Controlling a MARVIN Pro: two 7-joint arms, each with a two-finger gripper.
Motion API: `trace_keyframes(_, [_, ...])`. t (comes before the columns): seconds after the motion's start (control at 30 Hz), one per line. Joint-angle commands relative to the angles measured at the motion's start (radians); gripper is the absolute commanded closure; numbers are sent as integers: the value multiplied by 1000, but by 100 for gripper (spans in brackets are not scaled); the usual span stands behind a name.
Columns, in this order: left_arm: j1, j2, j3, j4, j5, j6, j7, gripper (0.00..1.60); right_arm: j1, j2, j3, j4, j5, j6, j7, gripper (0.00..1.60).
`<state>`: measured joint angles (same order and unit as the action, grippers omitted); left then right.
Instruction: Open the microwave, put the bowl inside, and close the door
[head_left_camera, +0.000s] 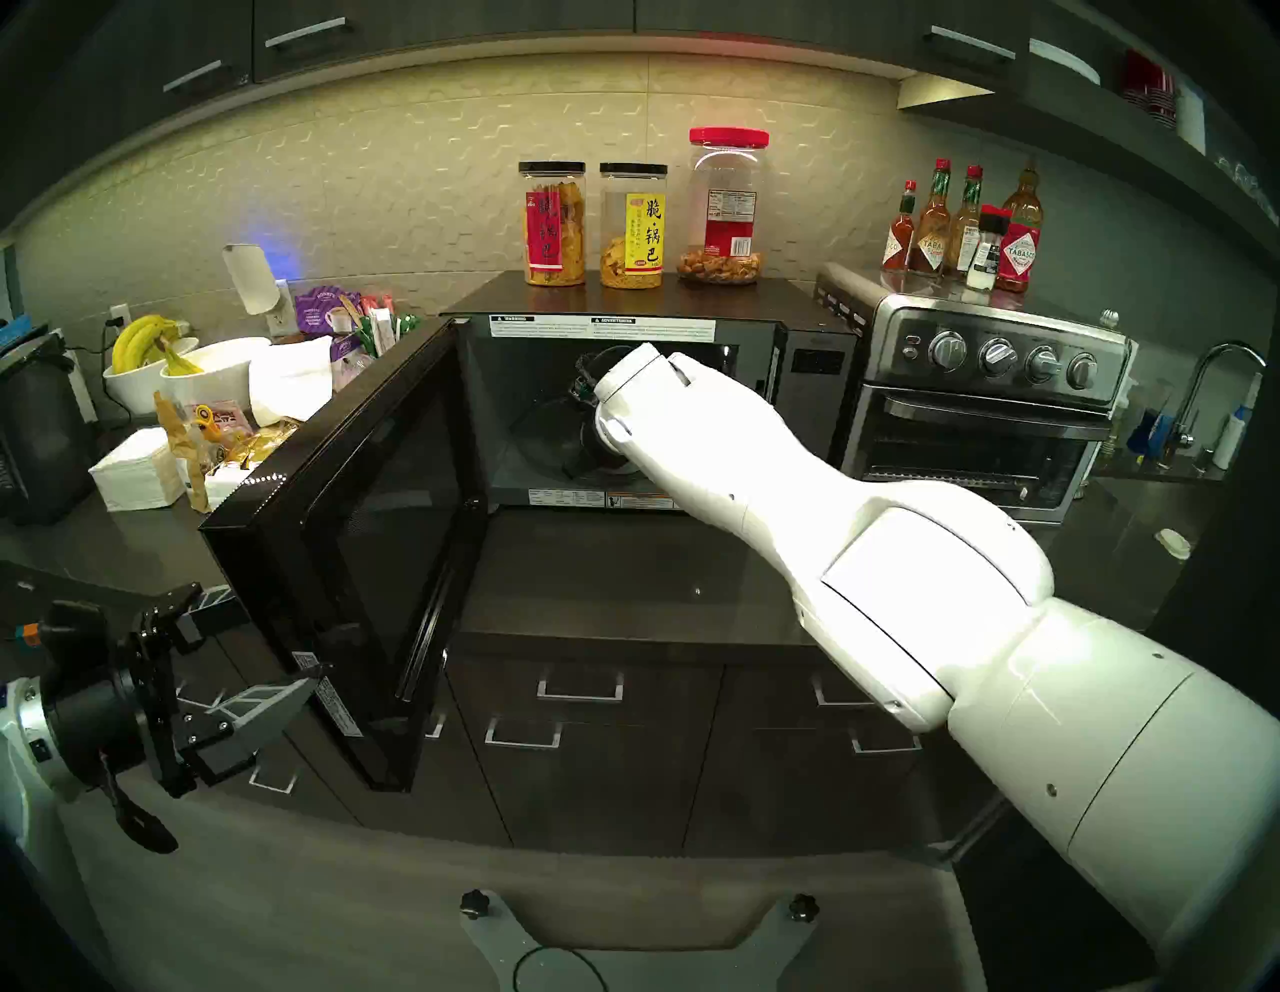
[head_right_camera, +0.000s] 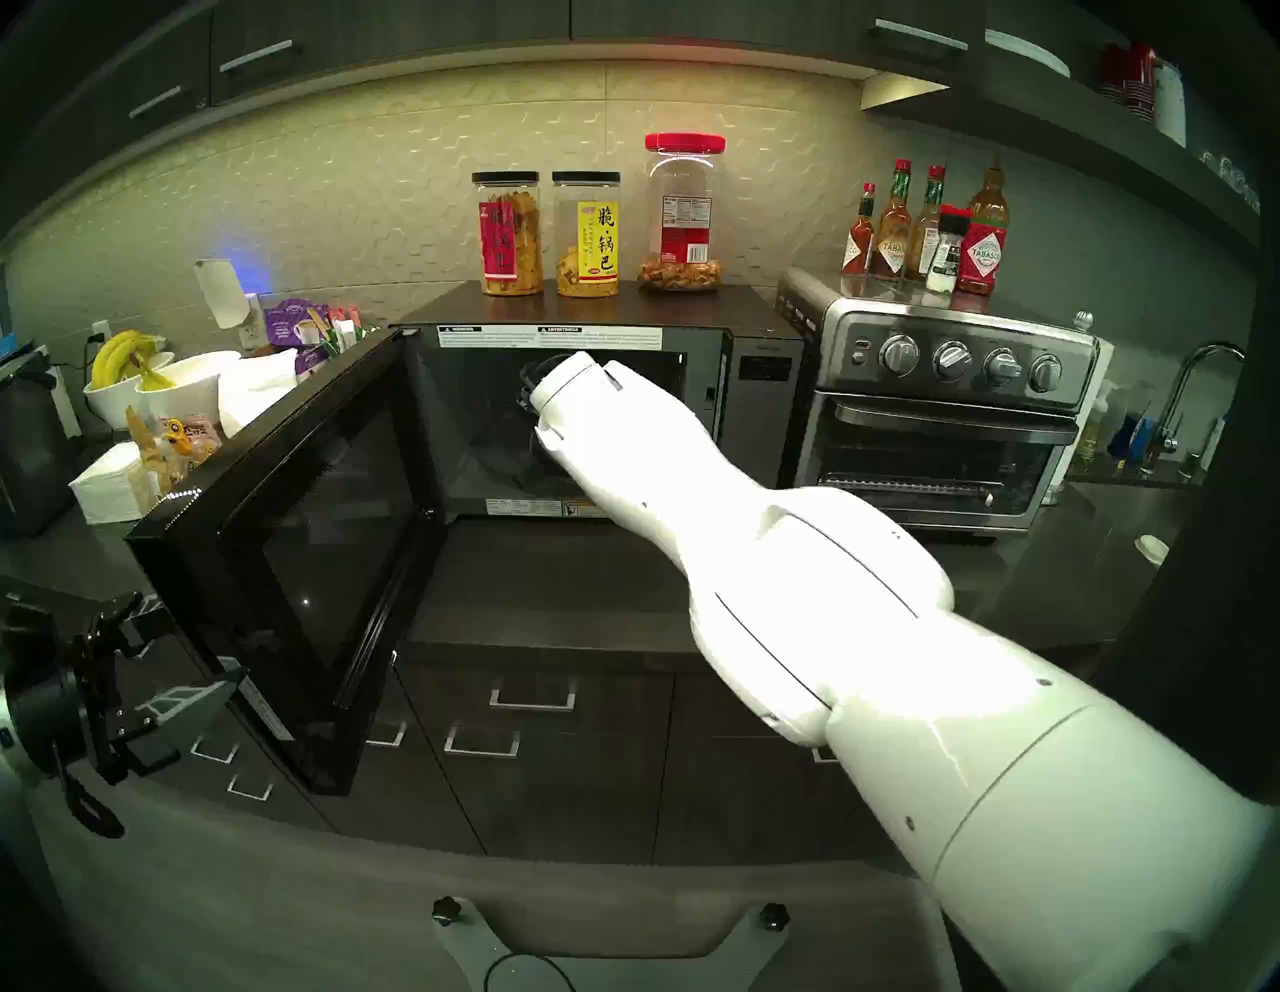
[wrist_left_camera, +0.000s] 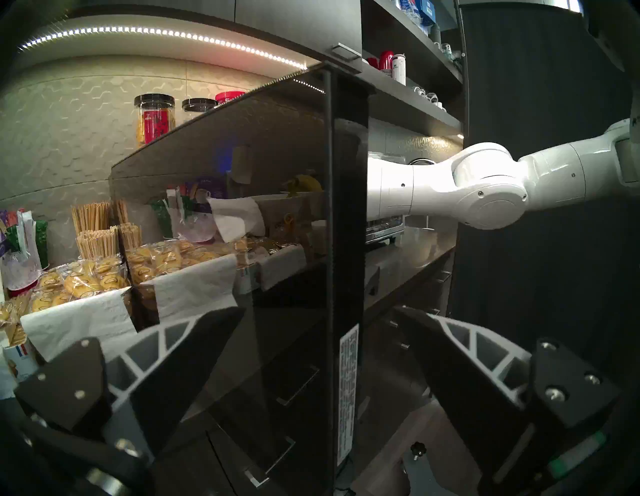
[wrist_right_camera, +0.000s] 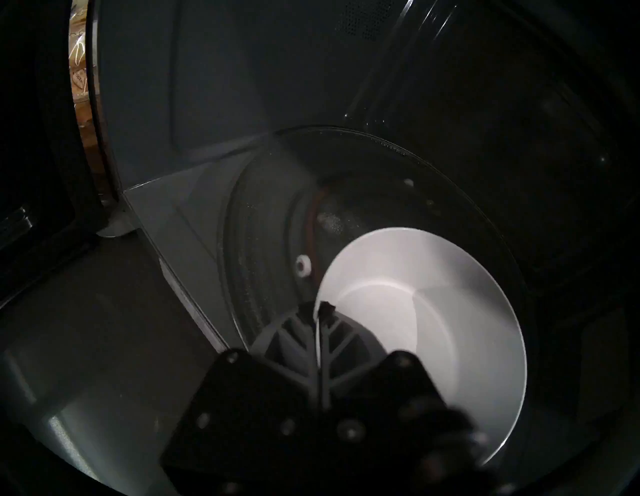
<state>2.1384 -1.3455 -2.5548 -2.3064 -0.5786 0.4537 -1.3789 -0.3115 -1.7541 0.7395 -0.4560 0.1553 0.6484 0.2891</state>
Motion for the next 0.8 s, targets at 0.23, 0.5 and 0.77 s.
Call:
trace_keyframes(0.23, [-3, -2, 1, -5, -9, 1, -6, 0, 38, -17, 8, -5, -8, -22, 0, 0])
trace_keyframes(0.5, [-3, -2, 1, -5, -9, 1, -6, 0, 33, 0, 16, -41, -14, -8, 4, 0])
trace_keyframes(0.77, [-3, -2, 1, -5, -9, 1, -6, 0, 7, 48, 24, -146, -13, 37, 24, 0])
